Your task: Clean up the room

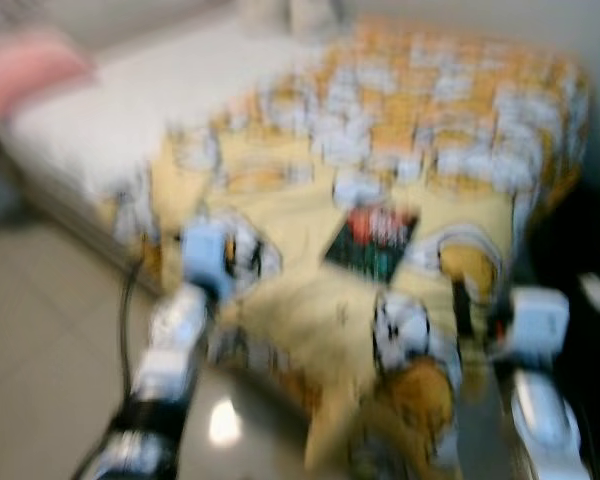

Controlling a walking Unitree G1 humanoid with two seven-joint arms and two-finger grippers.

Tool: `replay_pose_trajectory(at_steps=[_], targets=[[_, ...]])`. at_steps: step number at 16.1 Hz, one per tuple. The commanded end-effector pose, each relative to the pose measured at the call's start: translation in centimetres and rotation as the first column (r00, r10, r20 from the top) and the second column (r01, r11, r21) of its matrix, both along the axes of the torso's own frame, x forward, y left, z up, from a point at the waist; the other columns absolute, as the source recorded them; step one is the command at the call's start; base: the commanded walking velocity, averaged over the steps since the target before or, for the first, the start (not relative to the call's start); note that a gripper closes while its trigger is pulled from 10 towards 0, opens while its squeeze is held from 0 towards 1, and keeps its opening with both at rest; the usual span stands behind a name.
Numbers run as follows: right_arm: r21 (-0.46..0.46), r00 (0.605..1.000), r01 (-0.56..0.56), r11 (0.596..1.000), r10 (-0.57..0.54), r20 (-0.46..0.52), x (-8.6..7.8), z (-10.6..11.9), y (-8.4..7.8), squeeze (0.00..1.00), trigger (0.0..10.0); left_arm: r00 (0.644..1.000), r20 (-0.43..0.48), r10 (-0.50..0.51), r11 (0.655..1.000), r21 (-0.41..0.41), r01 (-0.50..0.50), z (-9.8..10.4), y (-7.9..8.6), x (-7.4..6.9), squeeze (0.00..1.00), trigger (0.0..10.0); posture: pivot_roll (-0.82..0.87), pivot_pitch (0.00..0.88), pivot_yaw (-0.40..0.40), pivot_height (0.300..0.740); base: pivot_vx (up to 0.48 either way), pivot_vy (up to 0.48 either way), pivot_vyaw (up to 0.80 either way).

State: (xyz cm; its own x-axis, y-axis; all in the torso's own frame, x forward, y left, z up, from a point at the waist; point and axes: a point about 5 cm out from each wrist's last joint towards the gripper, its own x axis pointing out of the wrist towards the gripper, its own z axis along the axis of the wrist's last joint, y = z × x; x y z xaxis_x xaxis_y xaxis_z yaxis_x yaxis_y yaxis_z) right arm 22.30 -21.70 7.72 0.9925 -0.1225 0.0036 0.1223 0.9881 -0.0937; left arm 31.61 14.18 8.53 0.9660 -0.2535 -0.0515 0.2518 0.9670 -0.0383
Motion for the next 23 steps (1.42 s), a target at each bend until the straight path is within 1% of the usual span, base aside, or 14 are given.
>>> replay_pose_trajectory(at_steps=[1, 2, 4, 6, 9, 13, 14, 15, 17, 18, 19, 20, 21, 23], targets=[[0.008, 1.0, 0.005, 1.0, -0.005, 0.013, 0.2, 0.1, 0.2, 0.0, 10.0, 1.0, -0.014, 0.02, 1.0, -0.022, -0.021, 0.0, 0.8, -0.2, 0.0, 10.0, -0.09, 0.0, 0.073, 0.74, 0.0, 0.0, 0.0], [0.016, 1.0, 0.018, 1.0, -0.018, 0.009, 0.4, 0.0, 0.0, 0.0, 10.0, 1.0, -0.015, 0.006, 1.0, -0.02, -0.006, -0.1, 0.7, -0.6, 0.0, 10.0, -0.09, 0.0, 0.079, 0.74, 0.0, 0.0, 0.77], [0.017, 1.0, 0.022, 1.0, -0.022, 0.013, 0.9, 0.0, 0.2, 0.0, 10.0, 1.0, 0.017, -0.024, 1.0, 0.002, 0.024, 0.6, -0.1, 0.0, 0.0, 10.0, -0.08, 0.0, 0.08, 0.74, 0.0, 0.0, 0.77], [0.022, 1.0, 0.015, 1.0, -0.016, 0.019, 1.1, 0.1, 0.4, 0.0, 10.0, 0.998, 0.038, -0.046, 0.999, -0.01, 0.046, 1.2, -0.4, 0.5, 0.0, 10.0, -0.08, 0.0, 0.08, 0.74, 0.42, 0.0, 0.0], [0.013, 1.0, -0.002, 1.0, 0.002, 0.013, 1.3, 0.0, 0.7, 0.0, 10.0, 0.997, 0.046, -0.065, 0.998, -0.009, 0.066, 1.6, -0.6, 0.6, 0.0, 10.0, -0.08, 0.0, 0.079, 0.74, 0.48, 0.0, 0.0], [0.019, 1.0, -0.017, 1.0, 0.017, -0.001, 1.7, -0.4, 1.2, 0.0, 10.0, 0.987, 0.082, -0.137, 0.991, 0.009, 0.136, 2.6, -1.8, 1.0, 0.0, 10.0, -0.08, 0.0, 0.085, 0.74, 0.48, 0.0, 0.0], [0.038, 1.0, -0.003, 0.999, 0.004, -0.022, 2.5, -0.8, 1.1, 0.0, 10.0, 0.977, 0.102, -0.188, 0.982, 0.025, 0.186, 3.3, -2.6, 1.3, 0.0, 10.0, -0.07, 0.0, 0.09, 0.74, 0.48, 0.0, 0.0], [0.048, 1.0, 0.007, 0.999, -0.006, -0.03, 2.8, -1.0, 0.9, 0.0, 10.0, 0.972, 0.105, -0.211, 0.977, 0.035, 0.208, 3.4, -2.9, 1.3, 0.0, 10.0, -0.07, 0.002, 0.091, 0.74, 0.48, 0.0, 0.0], [0.065, 0.999, 0.027, 0.998, -0.024, -0.044, 3.8, -1.1, 0.6, 0.0, 10.0, 0.967, 0.093, -0.238, 0.971, 0.032, 0.236, 3.8, -3.4, 1.2, 0.0, 10.0, -0.04, 0.028, 0.103, 0.74, 0.0, 0.0, 0.0], [0.084, 0.998, 0.043, 0.996, -0.038, -0.054, 4.9, -1.1, 0.3, 0.0, 10.0, 0.955, 0.09, -0.283, 0.959, 0.01, 0.283, 4.1, -3.6, 0.9, 0.0, 10.0, -0.02, 0.05, 0.109, 0.74, 0.0, 0.0, 0.0], [0.101, 0.997, 0.054, 0.993, -0.048, -0.061, 5.3, -1.2, 0.2, 0.0, 10.0, 0.951, 0.088, -0.296, 0.955, 0.002, 0.297, 4.3, -3.5, 0.7, 0.0, 10.0, 0.01, 0.071, 0.11, 0.74, 0.0, 0.0, 0.0], [0.13, 0.995, 0.064, 0.989, -0.054, -0.081, 5.7, -1.6, 0.0, 0.0, 10.0, 0.935, 0.063, -0.348, 0.937, -0.018, 0.35, 4.4, -3.3, 0.3, 0.0, 10.0, 0.03, 0.086, 0.111, 0.74, 0.0, 0.0, 0.0], [0.161, 0.993, 0.078, 0.984, -0.062, -0.101, 6.0, -2.1, -0.2, 0.0, 10.0, 0.914, 0.037, -0.404, 0.913, -0.043, 0.405, 4.5, -3.0, -0.2, 0.0, 10.0, 0.06, 0.107, 0.111, 0.74, 0.0, 0.0, 0.0], [0.219, 0.984, 0.1, 0.97, -0.065, -0.163, 6.6, -3.3, -0.5, 0.0, 10.0, 0.844, -0.102, -0.527, 0.849, -0.108, 0.517, 3.4, -1.7, -2.4, 0.0, 10.0, 0.13, 0.158, 0.117, 0.74, 0.0, 0.0, 0.0]])
